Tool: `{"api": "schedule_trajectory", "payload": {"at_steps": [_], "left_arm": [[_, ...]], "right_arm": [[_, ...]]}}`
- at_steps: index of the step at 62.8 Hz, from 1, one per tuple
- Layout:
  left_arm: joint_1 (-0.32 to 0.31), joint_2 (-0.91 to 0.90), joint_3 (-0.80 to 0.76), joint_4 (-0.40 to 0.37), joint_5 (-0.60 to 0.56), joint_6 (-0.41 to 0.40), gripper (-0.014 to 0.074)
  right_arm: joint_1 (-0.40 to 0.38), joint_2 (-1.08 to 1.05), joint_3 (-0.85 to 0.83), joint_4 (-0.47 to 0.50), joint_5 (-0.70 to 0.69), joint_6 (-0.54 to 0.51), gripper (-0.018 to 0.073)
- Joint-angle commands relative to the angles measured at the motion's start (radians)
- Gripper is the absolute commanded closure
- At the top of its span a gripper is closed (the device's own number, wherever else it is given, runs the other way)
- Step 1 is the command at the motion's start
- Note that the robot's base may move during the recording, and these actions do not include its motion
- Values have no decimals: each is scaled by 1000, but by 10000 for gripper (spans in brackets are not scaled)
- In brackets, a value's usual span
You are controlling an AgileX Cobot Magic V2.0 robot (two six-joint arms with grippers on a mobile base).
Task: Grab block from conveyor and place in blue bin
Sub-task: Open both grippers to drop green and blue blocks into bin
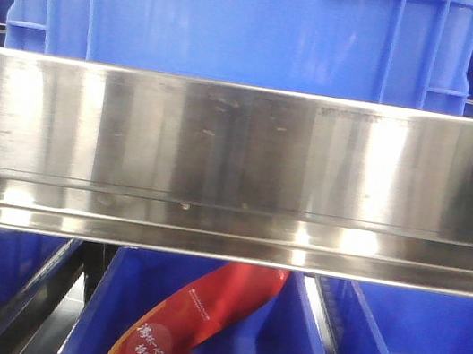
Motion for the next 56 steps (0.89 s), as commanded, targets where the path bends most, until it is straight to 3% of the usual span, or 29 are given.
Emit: {"api": "schedule_trajectory", "payload": {"at_steps": [1, 9, 14, 19, 28, 41, 48, 56], "left_arm": [[-4, -6, -9, -9, -10, 3, 153], [-4, -8, -9, -9, -19, 3, 181], [-4, -8, -9, -9, -22, 3, 244], [-4, -8, -9, -9, -22, 3, 375], [-4, -10, -9, -9, -24, 3, 683], [-4, -25, -5, -127, -36, -8, 708], [-4, -76, 60, -158, -137, -61, 708], [-4, -167, 194, -262, -218, -61, 708]], "right_arm": [[1, -4, -9, -3, -14, -7, 41], [1, -8, -9, -3, -14, -7, 45], [1, -8, -9, -3, -14, -7, 101], [1, -8, -9, 3, -14, -7, 270], [1, -27, -9, 15, -16, -7, 719], [-30, -79, -9, 19, -8, -7, 720], [-93, -143, 24, 24, -2, -7, 720], [-136, -240, 115, 24, -2, -7, 720]]}}
